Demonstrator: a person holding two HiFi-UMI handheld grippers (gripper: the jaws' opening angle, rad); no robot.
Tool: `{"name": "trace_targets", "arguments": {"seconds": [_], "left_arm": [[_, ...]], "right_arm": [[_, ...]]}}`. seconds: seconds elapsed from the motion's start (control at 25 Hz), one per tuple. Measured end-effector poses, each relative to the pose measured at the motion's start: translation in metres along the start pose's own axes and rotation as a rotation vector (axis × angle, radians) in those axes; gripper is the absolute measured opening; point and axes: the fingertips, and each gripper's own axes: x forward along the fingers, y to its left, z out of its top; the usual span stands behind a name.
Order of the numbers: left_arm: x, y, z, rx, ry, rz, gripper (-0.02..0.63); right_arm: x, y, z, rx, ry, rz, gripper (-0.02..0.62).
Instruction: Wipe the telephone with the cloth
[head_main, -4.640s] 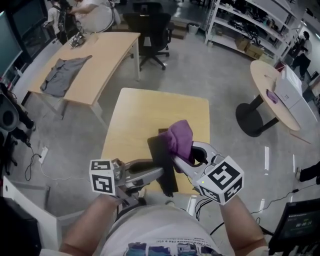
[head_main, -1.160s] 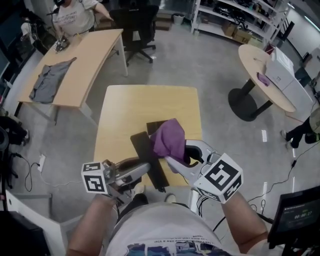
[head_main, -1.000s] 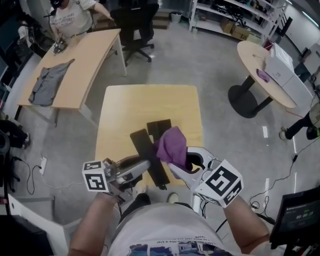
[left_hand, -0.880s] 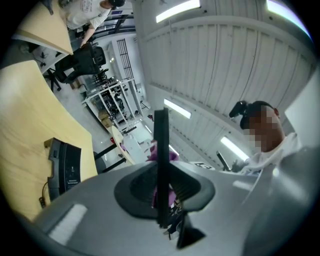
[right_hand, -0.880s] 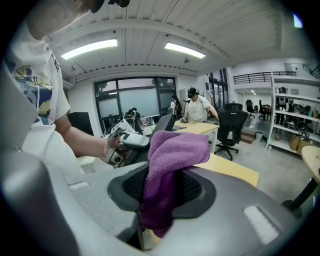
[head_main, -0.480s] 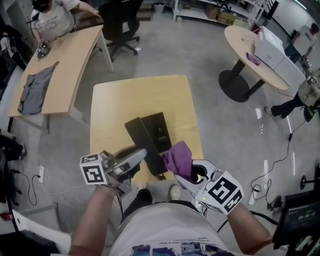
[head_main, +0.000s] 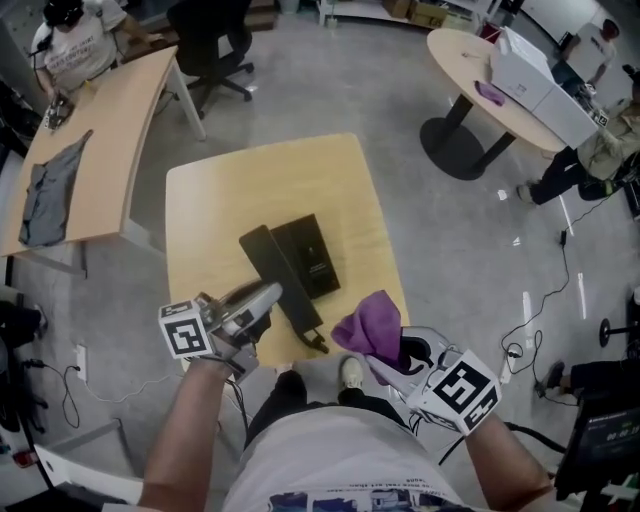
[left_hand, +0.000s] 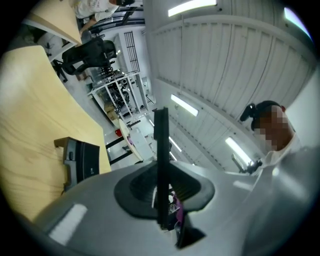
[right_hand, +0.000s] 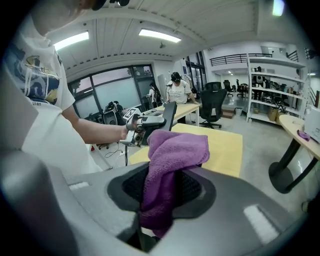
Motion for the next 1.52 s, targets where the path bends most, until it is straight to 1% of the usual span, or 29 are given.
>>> {"name": "trace_targets", "arguments": {"seconds": [0.36,0.76,0.88,1.12,1.28,1.52], "left_arm": [[-0.005,0.073,-0.017,-0.040,0.024,0.105,0.081],[0.006,0.131,-0.038,-0.068,0.066,0.131,0.080],[0.010,0.142,-0.046,-0.076,0.086,0.127,0.080],[0.013,0.157,-0.055,-0.086,0.135,0.153,0.080],[0.017,0.162,-0.059,-0.093,0.149,0.163,0.080],[0.019,0.169,-0.062,-0.114,0.144,0.177,0.080]], "right_arm": [[-0.007,0.001,-0.002,0.039,-0.002,-0.042,0.117],[-0.008,0.009,-0.007,0.094,0.025,-0.068,0.117],[-0.009,0.013,-0.006,0.107,0.029,-0.076,0.117],[-0.008,0.017,-0.010,0.153,0.040,-0.091,0.117],[-0.009,0.016,-0.012,0.190,0.038,-0.088,0.117],[-0.007,0.017,-0.012,0.201,0.038,-0.088,0.117]]}}
